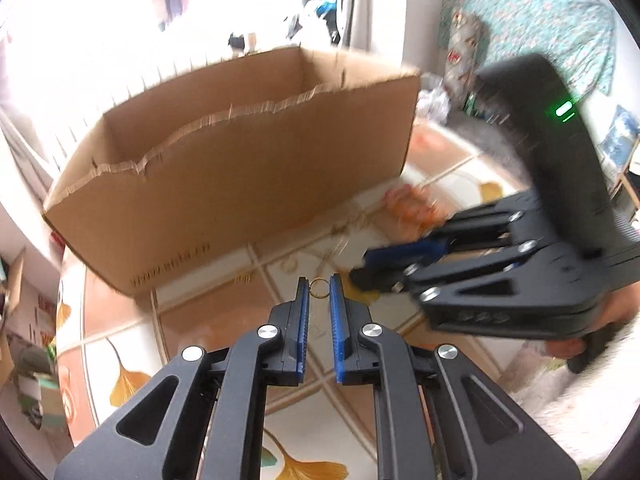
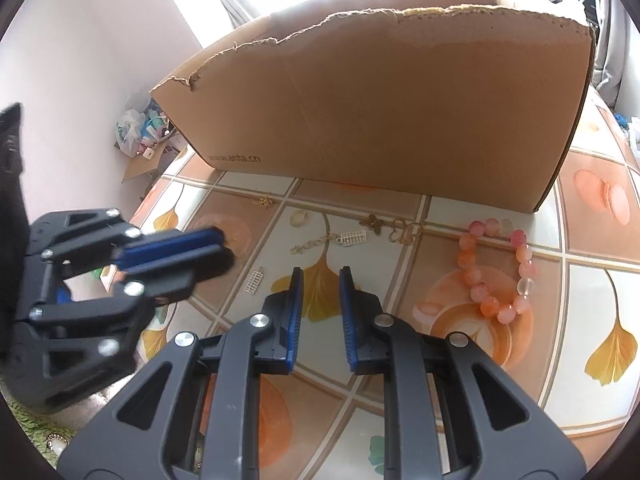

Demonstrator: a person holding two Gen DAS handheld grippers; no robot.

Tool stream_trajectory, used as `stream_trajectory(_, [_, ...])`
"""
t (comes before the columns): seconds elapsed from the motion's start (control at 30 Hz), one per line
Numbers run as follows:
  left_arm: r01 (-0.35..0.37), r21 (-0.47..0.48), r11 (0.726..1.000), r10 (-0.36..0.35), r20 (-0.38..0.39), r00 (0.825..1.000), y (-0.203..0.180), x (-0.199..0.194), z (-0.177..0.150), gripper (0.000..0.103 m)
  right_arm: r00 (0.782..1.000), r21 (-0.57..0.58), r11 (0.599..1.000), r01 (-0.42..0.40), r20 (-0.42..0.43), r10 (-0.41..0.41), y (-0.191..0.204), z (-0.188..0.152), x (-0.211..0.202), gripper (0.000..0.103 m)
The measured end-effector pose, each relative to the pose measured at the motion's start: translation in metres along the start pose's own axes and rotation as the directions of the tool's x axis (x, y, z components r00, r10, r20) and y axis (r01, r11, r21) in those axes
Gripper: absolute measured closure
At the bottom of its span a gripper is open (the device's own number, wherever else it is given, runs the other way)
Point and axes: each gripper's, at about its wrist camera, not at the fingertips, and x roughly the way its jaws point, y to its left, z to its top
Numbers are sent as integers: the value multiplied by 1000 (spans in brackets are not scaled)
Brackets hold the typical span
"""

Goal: Organize jewelry
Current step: 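Bring the open left gripper down around the small gold ring, then close the left gripper on the small gold ring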

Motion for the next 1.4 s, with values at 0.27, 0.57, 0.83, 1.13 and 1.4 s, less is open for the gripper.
stream_trajectory(0.27, [-27,-58,998,24,-49,999,12,5,-10,92,999,-14,999,37,18,-37,5,6,-2,86])
stream_trajectory(0.57, [-73,-172,982,61,-76,995,42,6,-24,92,996,-146,985,89,15,-88,29,30,26,86])
stream_trajectory(0.83, [-70,-196,978,58,-65,996,49,5,-28,92,991,-233,963,134,5,-136,43,37,46,86])
stream_trajectory(1.13, [-42,-204,978,33,-48,998,56,0,-35,92,988,-254,956,147,-3,-153,45,36,47,86])
stream_trajectory(1.4, [-46,-204,978,35,-59,998,56,2,-36,92,986,-296,942,155,-4,-164,58,36,57,86])
